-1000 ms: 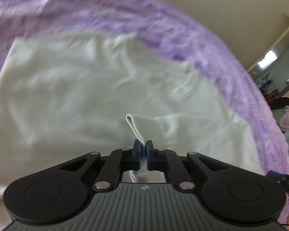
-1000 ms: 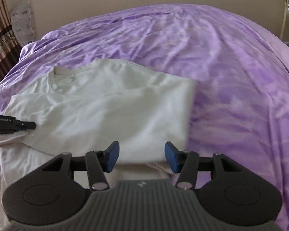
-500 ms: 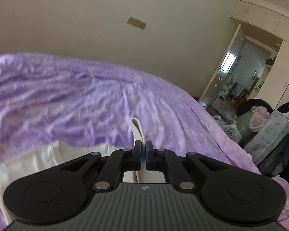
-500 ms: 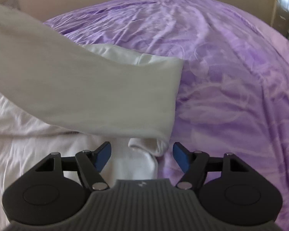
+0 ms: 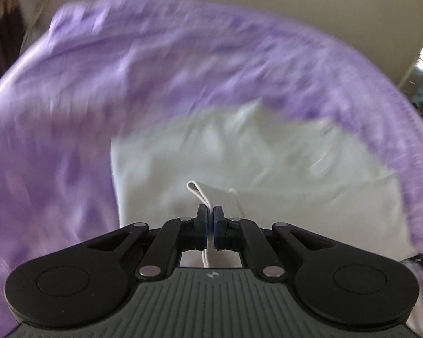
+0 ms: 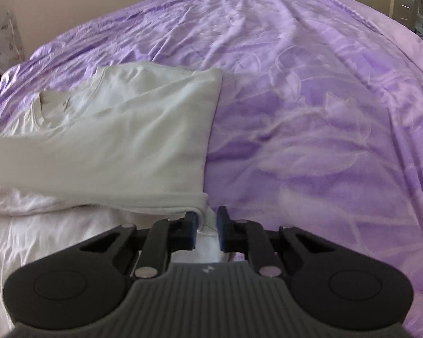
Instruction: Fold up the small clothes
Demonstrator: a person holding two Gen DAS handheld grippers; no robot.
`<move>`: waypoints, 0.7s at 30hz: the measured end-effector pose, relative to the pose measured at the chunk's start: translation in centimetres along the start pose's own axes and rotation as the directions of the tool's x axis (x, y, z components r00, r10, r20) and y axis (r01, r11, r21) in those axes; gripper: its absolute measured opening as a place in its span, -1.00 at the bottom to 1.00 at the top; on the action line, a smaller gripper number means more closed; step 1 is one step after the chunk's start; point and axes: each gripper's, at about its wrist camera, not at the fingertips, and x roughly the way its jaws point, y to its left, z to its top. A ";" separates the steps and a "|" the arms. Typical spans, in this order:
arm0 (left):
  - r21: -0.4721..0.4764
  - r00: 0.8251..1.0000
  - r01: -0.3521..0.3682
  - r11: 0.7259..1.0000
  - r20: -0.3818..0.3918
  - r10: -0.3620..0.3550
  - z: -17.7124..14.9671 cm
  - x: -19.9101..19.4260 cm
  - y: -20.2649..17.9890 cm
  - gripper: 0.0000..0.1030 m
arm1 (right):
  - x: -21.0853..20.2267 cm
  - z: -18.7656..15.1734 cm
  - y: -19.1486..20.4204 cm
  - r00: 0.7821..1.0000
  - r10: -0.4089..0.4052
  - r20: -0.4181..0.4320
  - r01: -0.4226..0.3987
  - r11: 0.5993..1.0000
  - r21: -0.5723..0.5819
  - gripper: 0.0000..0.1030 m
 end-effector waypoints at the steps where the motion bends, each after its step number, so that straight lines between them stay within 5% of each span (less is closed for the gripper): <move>1: -0.018 1.000 -0.001 1.000 -0.019 0.001 -0.7 1.2 0.8 -0.94 | 0.1 0.1 0.2 1.000 -0.005 -0.013 0.005 1.000 -0.007 -0.85; 10: -0.015 1.000 0.013 1.000 -0.024 -0.013 -2.0 2.4 2.2 -0.79 | -0.3 0.6 -1.1 0.988 -0.066 -0.141 0.060 0.997 -0.049 -0.98; 16: 0.062 1.000 0.016 0.998 -0.006 -0.016 -2.5 -0.5 1.5 -0.73 | -3.5 2.5 -1.5 0.999 0.002 -0.043 -0.002 1.000 0.000 -0.83; 21: 0.122 1.000 0.029 0.992 -0.005 -0.028 -3.6 -0.9 0.1 -0.73 | -2.1 4.9 0.7 0.996 0.089 -0.003 -0.089 0.995 0.035 -0.84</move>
